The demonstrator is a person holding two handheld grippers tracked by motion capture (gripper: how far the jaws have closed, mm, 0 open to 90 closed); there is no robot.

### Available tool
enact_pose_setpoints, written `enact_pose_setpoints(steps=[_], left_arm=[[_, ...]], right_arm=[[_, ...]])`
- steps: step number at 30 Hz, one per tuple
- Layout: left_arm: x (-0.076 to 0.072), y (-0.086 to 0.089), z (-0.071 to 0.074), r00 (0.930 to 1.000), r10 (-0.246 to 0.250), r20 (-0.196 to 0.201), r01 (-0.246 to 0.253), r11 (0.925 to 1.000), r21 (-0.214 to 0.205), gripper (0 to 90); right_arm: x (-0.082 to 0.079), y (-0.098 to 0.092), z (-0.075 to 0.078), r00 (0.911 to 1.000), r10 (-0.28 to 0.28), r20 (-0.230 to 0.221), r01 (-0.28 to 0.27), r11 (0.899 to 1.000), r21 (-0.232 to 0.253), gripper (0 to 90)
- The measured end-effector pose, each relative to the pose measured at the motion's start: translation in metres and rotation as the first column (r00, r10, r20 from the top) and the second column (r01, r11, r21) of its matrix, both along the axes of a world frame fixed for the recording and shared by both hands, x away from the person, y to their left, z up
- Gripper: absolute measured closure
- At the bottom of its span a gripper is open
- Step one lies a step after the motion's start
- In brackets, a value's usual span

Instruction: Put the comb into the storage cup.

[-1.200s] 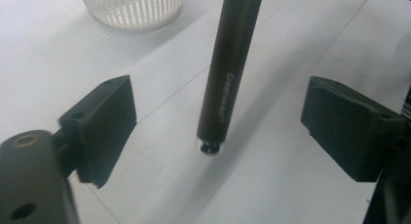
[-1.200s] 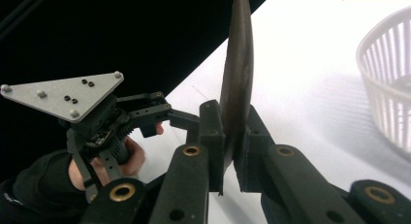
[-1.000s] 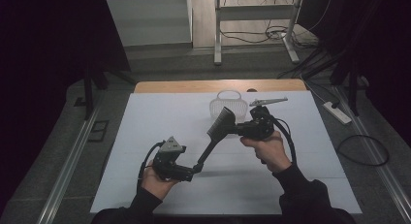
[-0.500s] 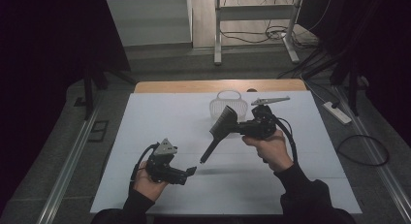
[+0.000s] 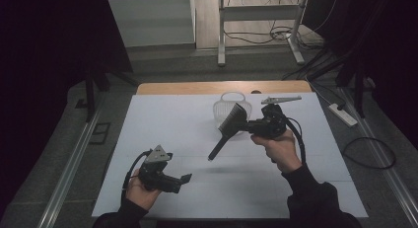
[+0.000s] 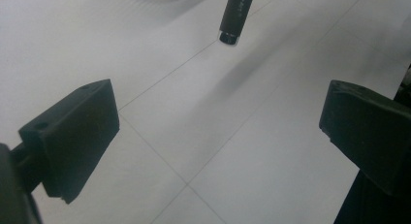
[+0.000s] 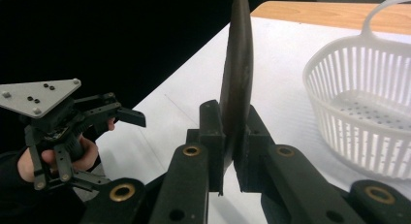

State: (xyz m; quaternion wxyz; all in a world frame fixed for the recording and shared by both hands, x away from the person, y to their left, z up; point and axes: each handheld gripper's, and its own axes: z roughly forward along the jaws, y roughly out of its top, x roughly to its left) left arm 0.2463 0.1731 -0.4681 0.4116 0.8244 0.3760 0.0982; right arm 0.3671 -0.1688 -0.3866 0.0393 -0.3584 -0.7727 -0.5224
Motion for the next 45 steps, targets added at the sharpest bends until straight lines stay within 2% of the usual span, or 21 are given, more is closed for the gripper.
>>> enact_pose_setpoints(steps=[5,8,10,19,29,45], left_arm=[[-0.005,0.009,0.0,0.9999,0.009,0.009,-0.009,0.9998,-0.016,1.1],[-0.008,0.015,-0.001,0.9999,0.006,0.012,-0.006,0.9989,-0.046,0.7],[-0.01,0.019,-0.001,0.9998,0.011,0.018,-0.01,0.9986,-0.052,0.6],[-0.022,0.035,-0.003,0.9989,0.046,0.012,-0.045,0.9979,-0.045,0.1],[-0.034,0.049,-0.005,0.9961,0.087,0.009,-0.087,0.9947,-0.056,0.0],[-0.043,0.058,-0.005,0.991,0.126,0.047,-0.124,0.9917,-0.033,0.0]], right_arm=[[0.001,-0.003,0.001,0.9999,-0.013,0.01,0.013,1.0,-0.004,83.7],[0.002,-0.003,0.001,0.9998,-0.016,0.011,0.016,1.0,-0.007,83.7],[0.002,-0.004,0.002,0.9998,-0.016,0.012,0.016,1.0,-0.008,83.7],[0.002,-0.007,0.007,0.999,-0.034,0.03,0.034,0.999,-0.004,83.7],[0.006,-0.012,0.009,0.9976,-0.06,0.034,0.06,0.998,0.0,83.7],[0.019,-0.021,0.015,0.9929,-0.117,0.022,0.116,0.993,0.029,83.7]])
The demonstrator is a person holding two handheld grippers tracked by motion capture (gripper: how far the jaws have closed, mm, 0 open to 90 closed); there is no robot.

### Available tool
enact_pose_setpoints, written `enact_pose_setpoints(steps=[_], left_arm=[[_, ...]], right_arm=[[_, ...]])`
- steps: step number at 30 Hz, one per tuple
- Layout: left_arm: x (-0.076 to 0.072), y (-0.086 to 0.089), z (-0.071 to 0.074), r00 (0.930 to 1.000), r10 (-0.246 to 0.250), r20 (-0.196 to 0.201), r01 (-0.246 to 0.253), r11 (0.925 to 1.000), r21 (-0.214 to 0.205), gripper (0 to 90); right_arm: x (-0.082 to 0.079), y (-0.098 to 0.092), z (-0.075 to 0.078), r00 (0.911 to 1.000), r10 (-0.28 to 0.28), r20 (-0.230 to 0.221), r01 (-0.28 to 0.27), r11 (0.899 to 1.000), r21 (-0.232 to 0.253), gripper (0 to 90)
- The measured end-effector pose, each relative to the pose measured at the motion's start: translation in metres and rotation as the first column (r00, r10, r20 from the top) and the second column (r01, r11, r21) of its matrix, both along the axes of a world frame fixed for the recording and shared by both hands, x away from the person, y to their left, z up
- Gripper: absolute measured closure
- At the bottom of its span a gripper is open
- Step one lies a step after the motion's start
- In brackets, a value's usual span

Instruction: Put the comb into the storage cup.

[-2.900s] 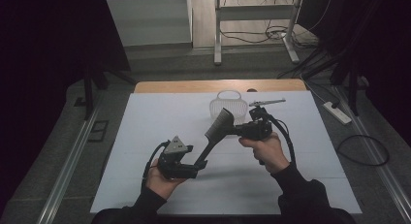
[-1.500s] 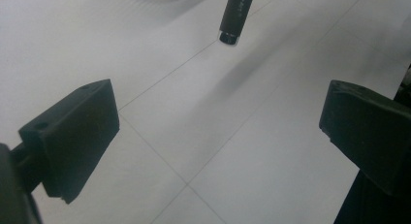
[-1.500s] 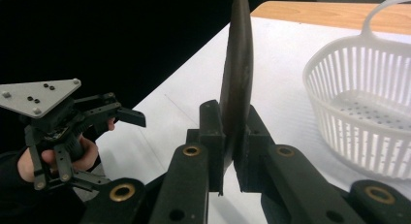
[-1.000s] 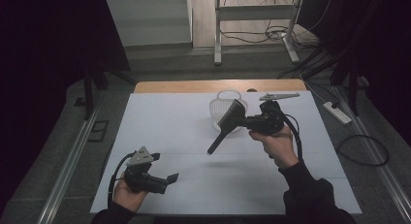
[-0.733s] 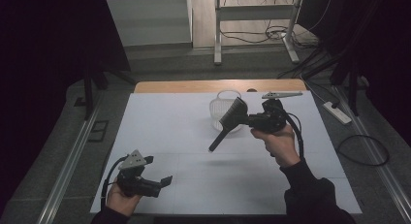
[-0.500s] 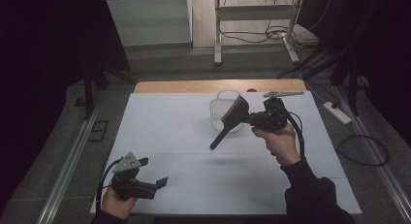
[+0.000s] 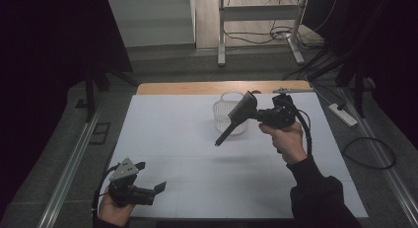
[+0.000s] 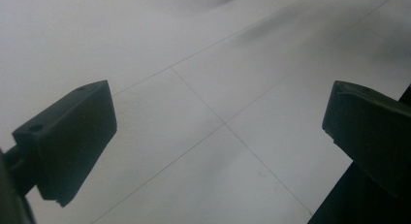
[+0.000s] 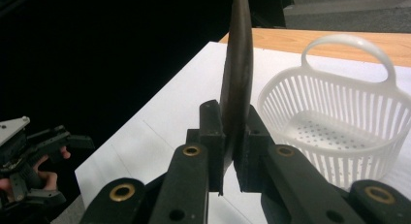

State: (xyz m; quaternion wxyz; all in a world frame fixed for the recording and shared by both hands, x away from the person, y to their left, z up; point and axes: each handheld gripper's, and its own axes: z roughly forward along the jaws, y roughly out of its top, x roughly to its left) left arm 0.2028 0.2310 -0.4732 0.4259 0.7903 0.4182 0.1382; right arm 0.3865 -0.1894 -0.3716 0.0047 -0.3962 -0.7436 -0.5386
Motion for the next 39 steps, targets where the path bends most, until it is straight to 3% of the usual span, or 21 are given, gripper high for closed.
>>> enact_pose_setpoints(steps=[17,39], left_arm=[[-0.001,0.004,0.0,0.9987,0.051,0.001,-0.051,0.9986,0.015,0.0],[0.001,0.006,-0.001,0.9985,0.052,-0.017,-0.052,0.9986,0.003,0.0]], right_arm=[[0.017,0.0,0.021,0.9995,-0.032,0.006,0.032,0.999,0.004,83.7],[0.042,-0.001,0.039,0.9933,-0.111,0.03,0.112,0.994,0.0,83.7]])
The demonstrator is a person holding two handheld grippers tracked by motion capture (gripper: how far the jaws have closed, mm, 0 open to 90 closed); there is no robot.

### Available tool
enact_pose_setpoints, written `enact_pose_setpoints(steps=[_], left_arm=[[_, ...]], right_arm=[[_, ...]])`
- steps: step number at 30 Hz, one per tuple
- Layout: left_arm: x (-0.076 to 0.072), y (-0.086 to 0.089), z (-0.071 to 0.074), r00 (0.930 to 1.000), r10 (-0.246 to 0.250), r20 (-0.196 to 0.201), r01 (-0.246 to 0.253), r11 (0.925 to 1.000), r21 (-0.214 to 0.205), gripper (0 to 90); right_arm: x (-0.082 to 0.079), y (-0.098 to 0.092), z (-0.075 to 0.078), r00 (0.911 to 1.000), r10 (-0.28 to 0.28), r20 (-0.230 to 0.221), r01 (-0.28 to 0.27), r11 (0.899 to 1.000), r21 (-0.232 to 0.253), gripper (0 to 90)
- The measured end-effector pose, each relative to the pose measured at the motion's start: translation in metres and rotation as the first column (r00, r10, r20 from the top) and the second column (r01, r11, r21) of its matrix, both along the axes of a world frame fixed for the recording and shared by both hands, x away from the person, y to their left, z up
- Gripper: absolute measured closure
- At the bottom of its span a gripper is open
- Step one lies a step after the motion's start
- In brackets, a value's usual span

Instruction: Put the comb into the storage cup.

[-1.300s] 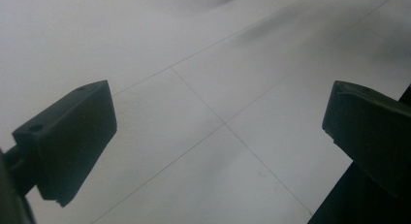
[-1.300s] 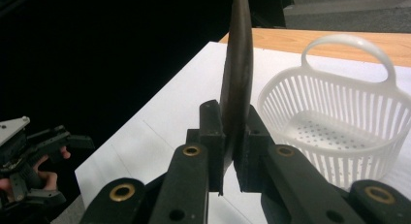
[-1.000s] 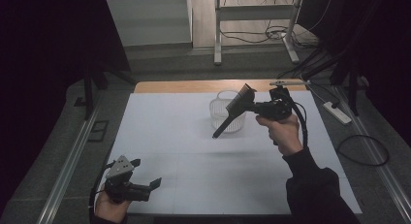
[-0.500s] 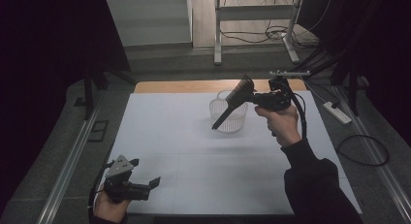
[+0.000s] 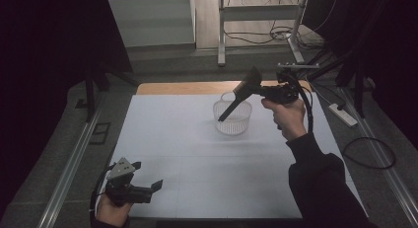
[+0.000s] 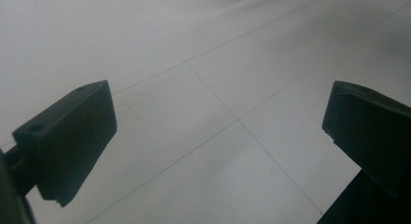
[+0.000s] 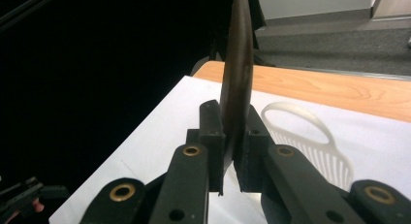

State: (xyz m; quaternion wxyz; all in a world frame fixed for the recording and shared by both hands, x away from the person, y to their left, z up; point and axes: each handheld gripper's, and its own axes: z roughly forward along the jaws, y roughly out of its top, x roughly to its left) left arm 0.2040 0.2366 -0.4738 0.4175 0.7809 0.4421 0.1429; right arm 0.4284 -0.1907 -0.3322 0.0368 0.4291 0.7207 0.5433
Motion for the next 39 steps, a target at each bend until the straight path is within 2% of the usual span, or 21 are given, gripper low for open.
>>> enact_pose_setpoints(steps=[20,28,39], left_arm=[[0.001,0.0,0.0,1.0,-0.002,-0.006,0.002,1.0,-0.001,0.0],[0.001,0.0,0.0,1.0,-0.001,-0.007,0.001,1.0,-0.001,0.0],[0.001,0.0,0.0,1.0,-0.001,-0.01,0.001,1.0,-0.002,0.0]], right_arm=[[0.024,-0.008,0.007,0.9961,-0.087,0.016,0.087,0.996,-0.008,83.7],[0.032,-0.009,0.002,0.9927,-0.117,0.027,0.118,0.992,-0.034,83.7],[0.039,-0.005,-0.008,0.991,-0.131,0.027,0.133,0.989,-0.065,83.7]])
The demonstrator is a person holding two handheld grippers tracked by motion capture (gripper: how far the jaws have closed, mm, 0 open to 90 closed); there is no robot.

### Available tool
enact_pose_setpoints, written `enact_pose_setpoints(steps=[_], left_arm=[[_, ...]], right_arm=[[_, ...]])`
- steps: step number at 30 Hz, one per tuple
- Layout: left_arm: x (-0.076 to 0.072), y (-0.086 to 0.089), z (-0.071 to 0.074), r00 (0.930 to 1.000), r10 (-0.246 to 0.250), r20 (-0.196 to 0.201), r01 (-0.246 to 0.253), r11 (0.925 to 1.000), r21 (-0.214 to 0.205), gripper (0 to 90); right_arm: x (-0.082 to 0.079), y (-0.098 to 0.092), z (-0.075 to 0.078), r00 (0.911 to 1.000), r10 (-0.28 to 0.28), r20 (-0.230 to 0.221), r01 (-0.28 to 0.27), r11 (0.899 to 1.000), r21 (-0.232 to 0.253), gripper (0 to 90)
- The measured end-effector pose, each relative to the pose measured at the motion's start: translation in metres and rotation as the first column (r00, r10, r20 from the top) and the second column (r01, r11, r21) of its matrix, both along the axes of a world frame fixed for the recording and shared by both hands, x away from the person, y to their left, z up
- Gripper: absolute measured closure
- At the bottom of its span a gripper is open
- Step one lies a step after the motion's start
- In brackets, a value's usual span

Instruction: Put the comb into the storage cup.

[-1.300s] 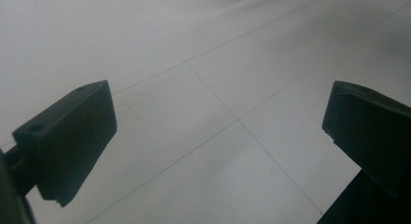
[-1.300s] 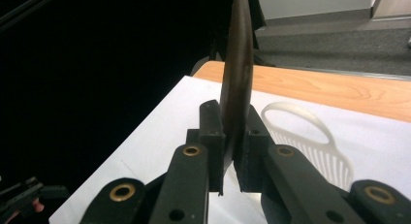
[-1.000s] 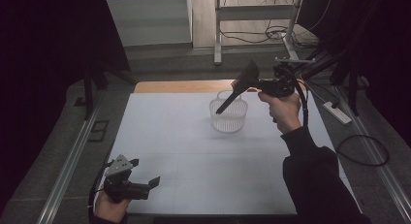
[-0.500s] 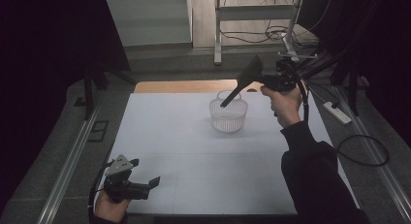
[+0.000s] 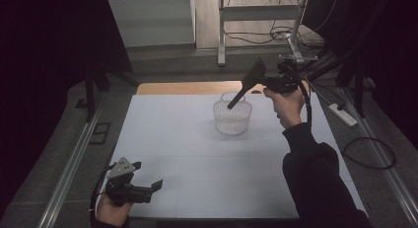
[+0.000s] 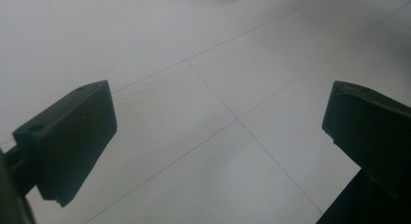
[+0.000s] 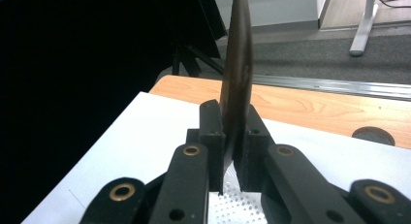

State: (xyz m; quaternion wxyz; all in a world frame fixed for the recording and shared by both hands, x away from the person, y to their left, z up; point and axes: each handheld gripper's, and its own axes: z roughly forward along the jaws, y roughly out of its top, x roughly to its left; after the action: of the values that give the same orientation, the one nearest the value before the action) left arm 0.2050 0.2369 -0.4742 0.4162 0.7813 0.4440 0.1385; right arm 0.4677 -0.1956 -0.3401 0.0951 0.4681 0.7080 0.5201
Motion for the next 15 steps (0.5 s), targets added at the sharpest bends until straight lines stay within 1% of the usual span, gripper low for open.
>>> enact_pose_setpoints(steps=[9,15], left_arm=[[0.0,0.001,0.0,1.0,0.002,-0.004,-0.002,1.0,-0.004,0.0],[0.0,0.001,0.0,1.0,0.002,-0.005,-0.002,1.0,-0.004,0.0]], right_arm=[[0.002,0.008,-0.013,1.0,0.004,-0.009,-0.004,0.999,-0.037,83.7],[0.003,0.011,-0.026,0.9996,0.007,-0.029,-0.009,0.999,-0.04,83.7]])
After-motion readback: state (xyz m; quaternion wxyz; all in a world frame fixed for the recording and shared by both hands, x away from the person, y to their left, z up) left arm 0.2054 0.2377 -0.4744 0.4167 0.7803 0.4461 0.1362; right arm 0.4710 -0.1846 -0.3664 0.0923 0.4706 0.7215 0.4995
